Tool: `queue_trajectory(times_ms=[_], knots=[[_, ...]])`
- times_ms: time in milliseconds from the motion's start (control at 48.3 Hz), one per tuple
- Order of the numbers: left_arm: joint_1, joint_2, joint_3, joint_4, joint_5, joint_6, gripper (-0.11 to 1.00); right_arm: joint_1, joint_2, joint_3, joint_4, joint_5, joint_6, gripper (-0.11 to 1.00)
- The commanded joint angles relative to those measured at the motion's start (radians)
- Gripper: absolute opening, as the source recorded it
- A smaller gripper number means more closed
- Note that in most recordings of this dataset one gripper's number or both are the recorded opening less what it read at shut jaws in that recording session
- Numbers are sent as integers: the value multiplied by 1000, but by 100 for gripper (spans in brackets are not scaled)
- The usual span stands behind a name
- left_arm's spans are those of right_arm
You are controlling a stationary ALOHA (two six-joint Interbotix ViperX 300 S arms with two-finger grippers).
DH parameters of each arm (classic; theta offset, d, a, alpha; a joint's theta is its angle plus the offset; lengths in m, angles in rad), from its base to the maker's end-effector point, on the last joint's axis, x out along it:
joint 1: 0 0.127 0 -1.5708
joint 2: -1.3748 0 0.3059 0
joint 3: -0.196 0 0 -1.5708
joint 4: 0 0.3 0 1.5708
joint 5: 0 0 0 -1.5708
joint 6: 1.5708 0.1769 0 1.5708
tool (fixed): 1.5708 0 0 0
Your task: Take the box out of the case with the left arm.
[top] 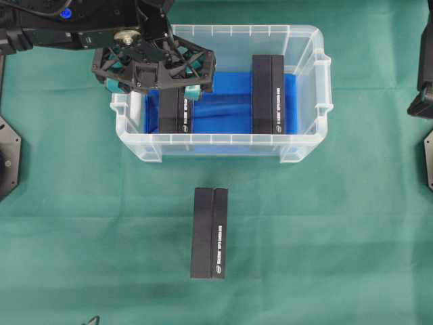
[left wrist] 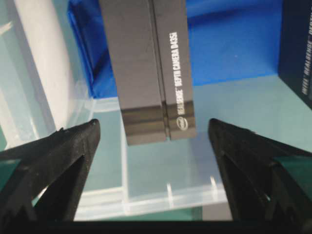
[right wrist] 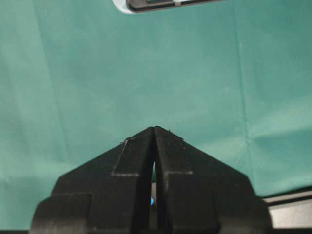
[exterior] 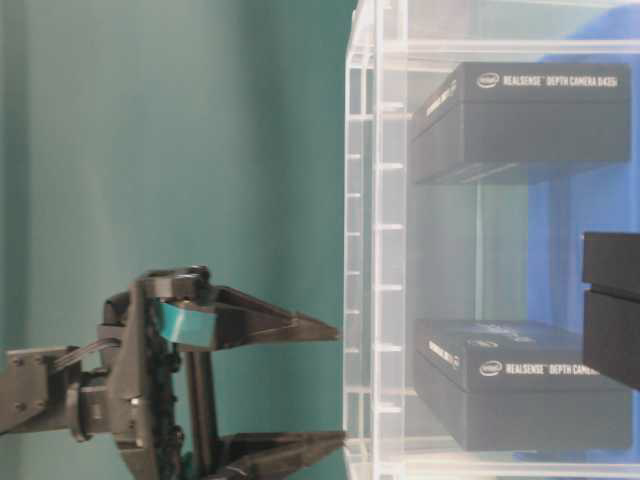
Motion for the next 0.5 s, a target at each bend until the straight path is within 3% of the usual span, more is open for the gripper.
queue_trajectory(times_ms=[0, 476], knots=[[5, -8, 8, 3, -34, 2, 89, 0, -2, -14, 2, -5, 2, 0], [6, 61, 60, 5, -115, 2, 89, 0, -3, -12, 2, -5, 2, 0]])
